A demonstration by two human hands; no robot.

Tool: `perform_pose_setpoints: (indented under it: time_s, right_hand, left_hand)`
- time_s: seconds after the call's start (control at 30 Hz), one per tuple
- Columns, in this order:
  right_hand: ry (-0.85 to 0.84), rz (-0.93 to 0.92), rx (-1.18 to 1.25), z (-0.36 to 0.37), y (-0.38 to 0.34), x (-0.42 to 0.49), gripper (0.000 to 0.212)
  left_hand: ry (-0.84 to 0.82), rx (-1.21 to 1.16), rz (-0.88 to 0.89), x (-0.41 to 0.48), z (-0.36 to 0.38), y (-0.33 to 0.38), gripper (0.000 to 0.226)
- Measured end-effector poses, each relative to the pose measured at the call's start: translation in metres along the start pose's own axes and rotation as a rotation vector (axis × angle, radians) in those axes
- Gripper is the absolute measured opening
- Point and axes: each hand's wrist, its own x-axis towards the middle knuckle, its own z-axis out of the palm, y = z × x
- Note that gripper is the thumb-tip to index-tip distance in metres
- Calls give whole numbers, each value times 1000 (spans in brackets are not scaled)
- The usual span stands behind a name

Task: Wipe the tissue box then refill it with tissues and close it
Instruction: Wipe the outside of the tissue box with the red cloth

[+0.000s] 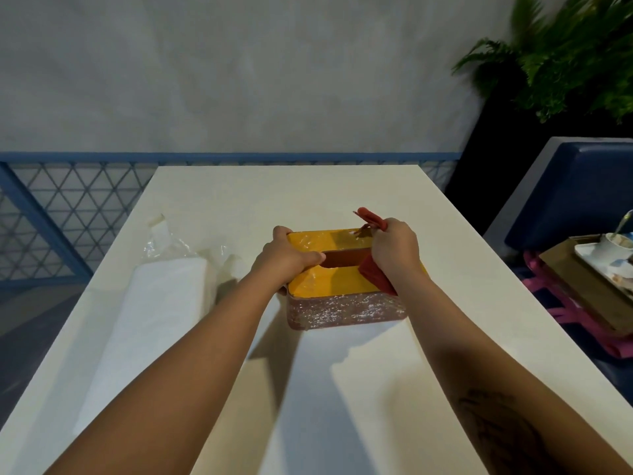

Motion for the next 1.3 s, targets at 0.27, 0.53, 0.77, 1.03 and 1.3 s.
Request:
perform_pose_setpoints:
  time_s: [0.27, 0.53, 0.77, 1.03, 1.3]
  right_hand:
    - [-124, -136, -85, 20, -20, -5, 28]
    - [-305, -212, 8, 18, -36, -18, 27]
    - [-368, 131, 799, -26, -30, -22, 21]
    - [13, -64, 24, -23, -6, -14, 25]
    - [-120, -156, -104, 16, -24, -20, 33]
  left_hand:
    - [7, -6, 7, 1, 0, -1, 81]
    - [-3, -46, -14, -1, 0, 0, 80]
    - [5, -51, 4, -3, 0, -1, 73]
    - [19, -4, 27, -4, 0, -1, 81]
    - [22, 3, 21, -6, -1, 0, 84]
